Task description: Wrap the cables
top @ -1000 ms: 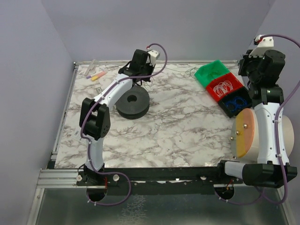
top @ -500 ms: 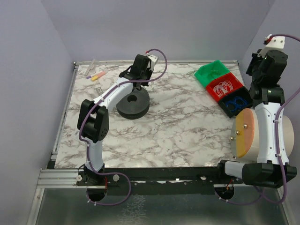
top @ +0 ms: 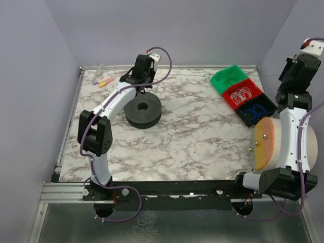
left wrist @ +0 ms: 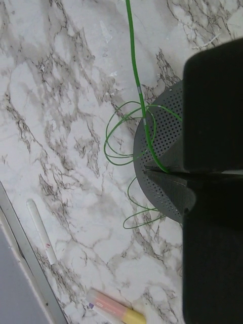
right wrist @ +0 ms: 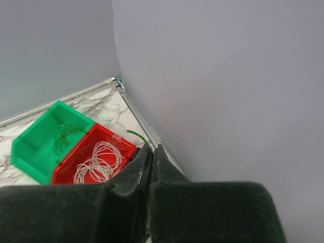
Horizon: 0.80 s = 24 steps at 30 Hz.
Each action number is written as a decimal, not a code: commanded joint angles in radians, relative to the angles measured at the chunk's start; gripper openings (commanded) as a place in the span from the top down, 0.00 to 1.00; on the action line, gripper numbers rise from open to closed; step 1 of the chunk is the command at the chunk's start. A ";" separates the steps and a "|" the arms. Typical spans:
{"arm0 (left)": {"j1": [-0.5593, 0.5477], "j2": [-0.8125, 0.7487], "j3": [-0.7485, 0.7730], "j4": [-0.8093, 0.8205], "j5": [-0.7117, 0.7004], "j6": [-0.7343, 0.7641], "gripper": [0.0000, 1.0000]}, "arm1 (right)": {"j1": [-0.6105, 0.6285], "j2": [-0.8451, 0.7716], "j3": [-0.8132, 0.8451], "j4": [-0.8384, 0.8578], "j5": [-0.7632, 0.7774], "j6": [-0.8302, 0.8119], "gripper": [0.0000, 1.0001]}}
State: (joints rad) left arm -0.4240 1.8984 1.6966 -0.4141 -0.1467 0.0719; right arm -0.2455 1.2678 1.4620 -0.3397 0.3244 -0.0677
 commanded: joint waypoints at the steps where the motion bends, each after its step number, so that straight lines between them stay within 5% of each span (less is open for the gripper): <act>1: 0.032 -0.051 -0.020 -0.011 -0.034 0.014 1.00 | -0.063 0.021 -0.008 0.032 0.009 0.005 1.00; 10: 0.036 -0.068 -0.031 -0.009 0.034 0.015 1.00 | -0.071 0.060 -0.004 -0.056 -0.270 0.020 0.99; 16: 0.044 -0.071 -0.019 -0.007 -0.040 0.028 1.00 | -0.074 0.093 0.007 -0.024 -0.058 0.003 0.99; 24: 0.117 -0.066 -0.017 -0.006 -0.060 0.010 1.00 | -0.148 0.143 0.004 0.008 -0.049 -0.016 1.00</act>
State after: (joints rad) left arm -0.3614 1.8683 1.6760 -0.4137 -0.1658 0.0902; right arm -0.3534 1.3834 1.4639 -0.3676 0.2253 -0.0547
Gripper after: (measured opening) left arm 0.003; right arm 0.006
